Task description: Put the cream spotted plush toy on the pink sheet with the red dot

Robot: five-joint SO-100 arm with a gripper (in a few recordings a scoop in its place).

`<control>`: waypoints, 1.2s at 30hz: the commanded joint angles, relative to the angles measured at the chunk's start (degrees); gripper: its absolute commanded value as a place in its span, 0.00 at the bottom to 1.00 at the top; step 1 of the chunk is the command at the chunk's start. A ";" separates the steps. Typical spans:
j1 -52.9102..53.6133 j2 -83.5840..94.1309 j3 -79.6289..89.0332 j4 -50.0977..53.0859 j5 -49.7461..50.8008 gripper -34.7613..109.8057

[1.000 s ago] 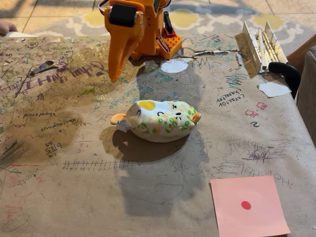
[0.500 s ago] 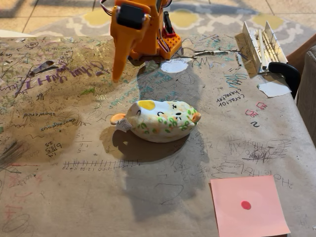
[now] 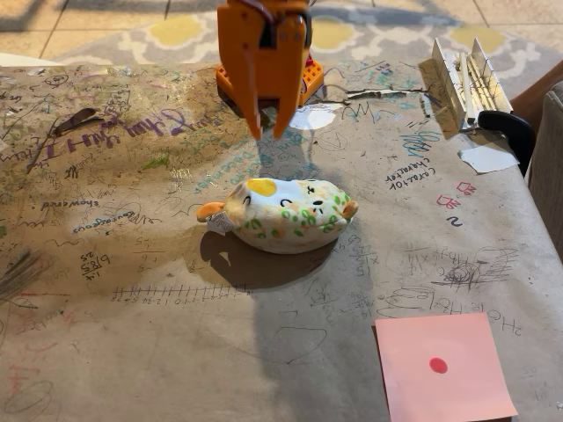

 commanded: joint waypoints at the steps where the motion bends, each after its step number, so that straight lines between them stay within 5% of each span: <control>1: -0.18 -13.45 -8.17 -5.19 -4.66 0.32; 18: 0.18 -37.97 -17.93 -11.95 -15.82 0.43; 22: -0.09 -41.92 -16.26 -19.69 -13.01 0.24; 29: -0.70 -41.84 -14.06 -28.39 -5.80 0.24; 36: -0.53 -24.52 -10.99 -37.53 14.41 0.24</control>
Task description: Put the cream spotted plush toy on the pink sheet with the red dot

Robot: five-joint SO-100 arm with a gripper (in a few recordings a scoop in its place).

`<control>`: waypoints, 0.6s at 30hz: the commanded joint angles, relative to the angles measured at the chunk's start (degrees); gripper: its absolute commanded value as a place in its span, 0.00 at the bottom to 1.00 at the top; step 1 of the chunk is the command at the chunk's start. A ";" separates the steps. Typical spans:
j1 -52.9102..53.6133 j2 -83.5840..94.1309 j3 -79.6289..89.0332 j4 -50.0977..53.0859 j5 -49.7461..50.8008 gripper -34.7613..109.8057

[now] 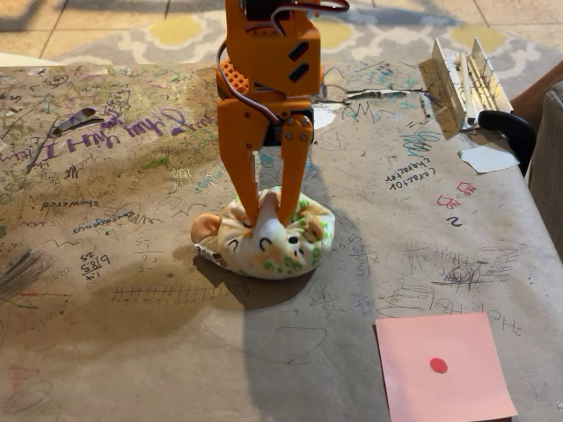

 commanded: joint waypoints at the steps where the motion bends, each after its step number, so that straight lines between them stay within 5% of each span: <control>1: 0.35 13.45 -1.76 -2.37 10.99 0.24; 12: 2.02 57.04 -6.42 0.53 14.85 0.24; 18: 5.89 49.04 -4.48 12.92 3.87 0.26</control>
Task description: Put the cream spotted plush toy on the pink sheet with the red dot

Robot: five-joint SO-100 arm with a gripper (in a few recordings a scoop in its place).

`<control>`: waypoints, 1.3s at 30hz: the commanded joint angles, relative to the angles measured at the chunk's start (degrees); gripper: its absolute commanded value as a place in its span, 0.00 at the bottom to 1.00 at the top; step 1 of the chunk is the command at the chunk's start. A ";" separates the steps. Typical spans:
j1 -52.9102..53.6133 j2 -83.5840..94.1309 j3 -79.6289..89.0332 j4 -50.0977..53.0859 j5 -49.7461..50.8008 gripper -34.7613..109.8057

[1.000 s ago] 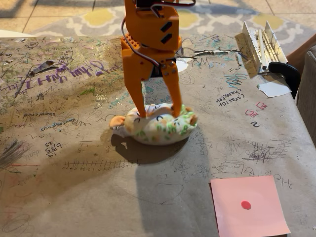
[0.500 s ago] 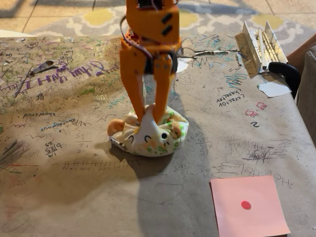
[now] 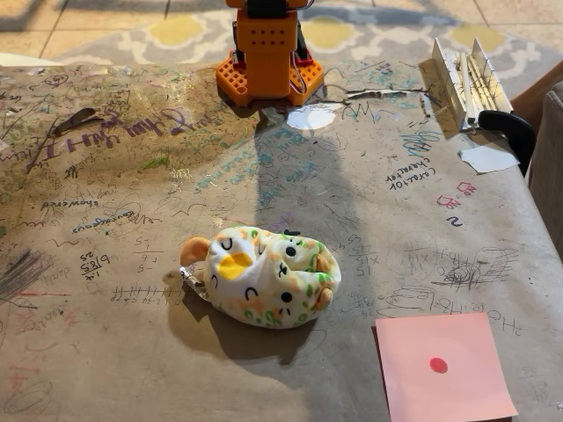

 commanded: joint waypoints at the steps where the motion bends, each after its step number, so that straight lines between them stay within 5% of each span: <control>1: 3.25 -14.94 -0.88 9.76 -13.01 0.28; 6: 9.93 -45.09 0.88 5.80 -35.51 0.40; 11: 12.39 -63.98 -9.05 12.13 -45.53 0.43; 21: 9.58 -79.37 -27.33 18.98 -39.99 0.45; 32: 2.11 -78.93 -29.09 13.36 -27.33 0.45; 35: 1.32 -80.51 -25.49 3.69 -24.79 0.43; 39: 3.08 -83.06 -14.41 -21.80 -22.68 0.24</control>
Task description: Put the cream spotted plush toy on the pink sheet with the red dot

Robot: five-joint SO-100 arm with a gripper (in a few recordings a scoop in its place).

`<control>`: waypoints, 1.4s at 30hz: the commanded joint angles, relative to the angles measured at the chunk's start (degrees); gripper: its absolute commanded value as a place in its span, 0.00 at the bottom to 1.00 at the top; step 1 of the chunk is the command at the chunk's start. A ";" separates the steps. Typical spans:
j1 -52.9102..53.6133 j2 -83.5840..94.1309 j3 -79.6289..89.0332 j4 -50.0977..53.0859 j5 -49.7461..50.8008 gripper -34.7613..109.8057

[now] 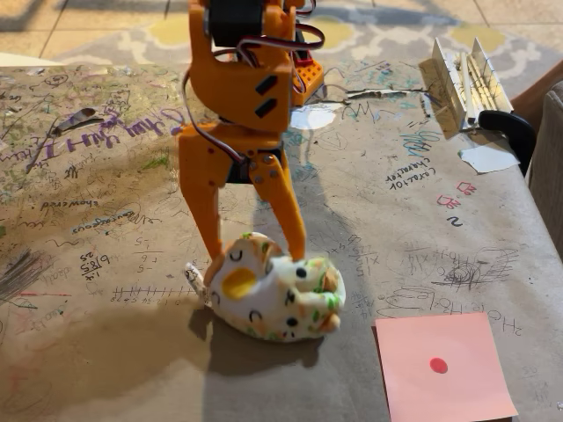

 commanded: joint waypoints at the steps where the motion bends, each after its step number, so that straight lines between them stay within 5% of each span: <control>1: 2.20 -0.35 8.44 -24.52 -2.55 0.24; 5: 3.16 -4.13 18.37 -49.92 -4.48 0.24; 8: 3.16 -1.23 21.27 -55.28 -0.62 0.24; 18: 3.60 43.07 15.91 -24.08 20.48 0.24; 24: 1.32 70.93 12.39 -12.13 24.43 0.24; 34: -4.04 104.15 8.26 -11.95 24.70 0.24; 42: -4.13 108.81 -5.27 -18.98 27.16 0.24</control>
